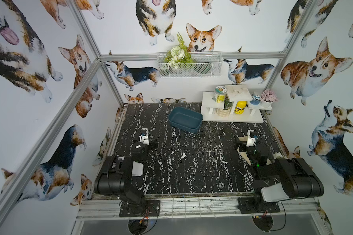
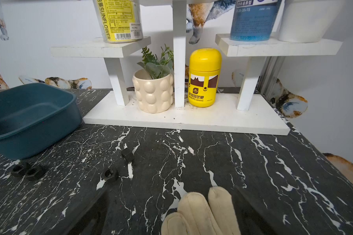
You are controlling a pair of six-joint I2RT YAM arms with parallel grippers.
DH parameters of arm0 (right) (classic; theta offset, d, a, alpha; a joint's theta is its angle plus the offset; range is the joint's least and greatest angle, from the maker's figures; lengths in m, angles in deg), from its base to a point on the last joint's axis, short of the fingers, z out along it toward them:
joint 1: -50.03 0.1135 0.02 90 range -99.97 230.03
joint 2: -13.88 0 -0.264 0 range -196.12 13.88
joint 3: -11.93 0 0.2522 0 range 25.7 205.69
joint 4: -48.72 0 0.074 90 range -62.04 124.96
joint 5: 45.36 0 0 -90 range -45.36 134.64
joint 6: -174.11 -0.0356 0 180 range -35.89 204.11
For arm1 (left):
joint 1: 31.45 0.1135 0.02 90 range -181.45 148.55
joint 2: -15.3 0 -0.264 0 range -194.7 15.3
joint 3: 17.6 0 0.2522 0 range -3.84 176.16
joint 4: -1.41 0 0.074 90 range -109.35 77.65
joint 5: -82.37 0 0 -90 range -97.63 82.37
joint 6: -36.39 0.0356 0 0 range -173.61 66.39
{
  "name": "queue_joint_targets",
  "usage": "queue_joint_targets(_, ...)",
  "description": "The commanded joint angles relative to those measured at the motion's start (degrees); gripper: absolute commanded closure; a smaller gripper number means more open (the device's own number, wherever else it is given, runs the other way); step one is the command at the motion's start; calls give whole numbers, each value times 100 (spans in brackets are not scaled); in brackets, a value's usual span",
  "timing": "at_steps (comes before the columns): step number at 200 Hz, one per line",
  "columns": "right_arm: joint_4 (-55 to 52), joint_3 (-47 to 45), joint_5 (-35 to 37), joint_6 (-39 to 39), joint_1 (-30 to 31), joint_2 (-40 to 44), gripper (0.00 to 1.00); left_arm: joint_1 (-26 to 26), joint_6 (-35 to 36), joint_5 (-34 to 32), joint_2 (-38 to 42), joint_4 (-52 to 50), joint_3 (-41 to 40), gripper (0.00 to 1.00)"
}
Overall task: Put the nuts on the desktop into the storage box
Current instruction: Pick up the storage box at the center of the board.
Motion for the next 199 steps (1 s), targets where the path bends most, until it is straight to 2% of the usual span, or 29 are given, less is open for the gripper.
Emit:
queue_joint_targets(1, 142, 7, 10, -21, 6, 16, 0, 4, 19, -2, 7, 30, 24, 0)
queue_joint_targets(177, 146, -12, 6, -39, -4, 49, 0, -13, 53, -28, 23, 44, 5, 0)
queue_joint_targets(199, -447, 118, -616, 158, 8, 487, 0, -196, 241, -174, 204, -39, -26, 0)
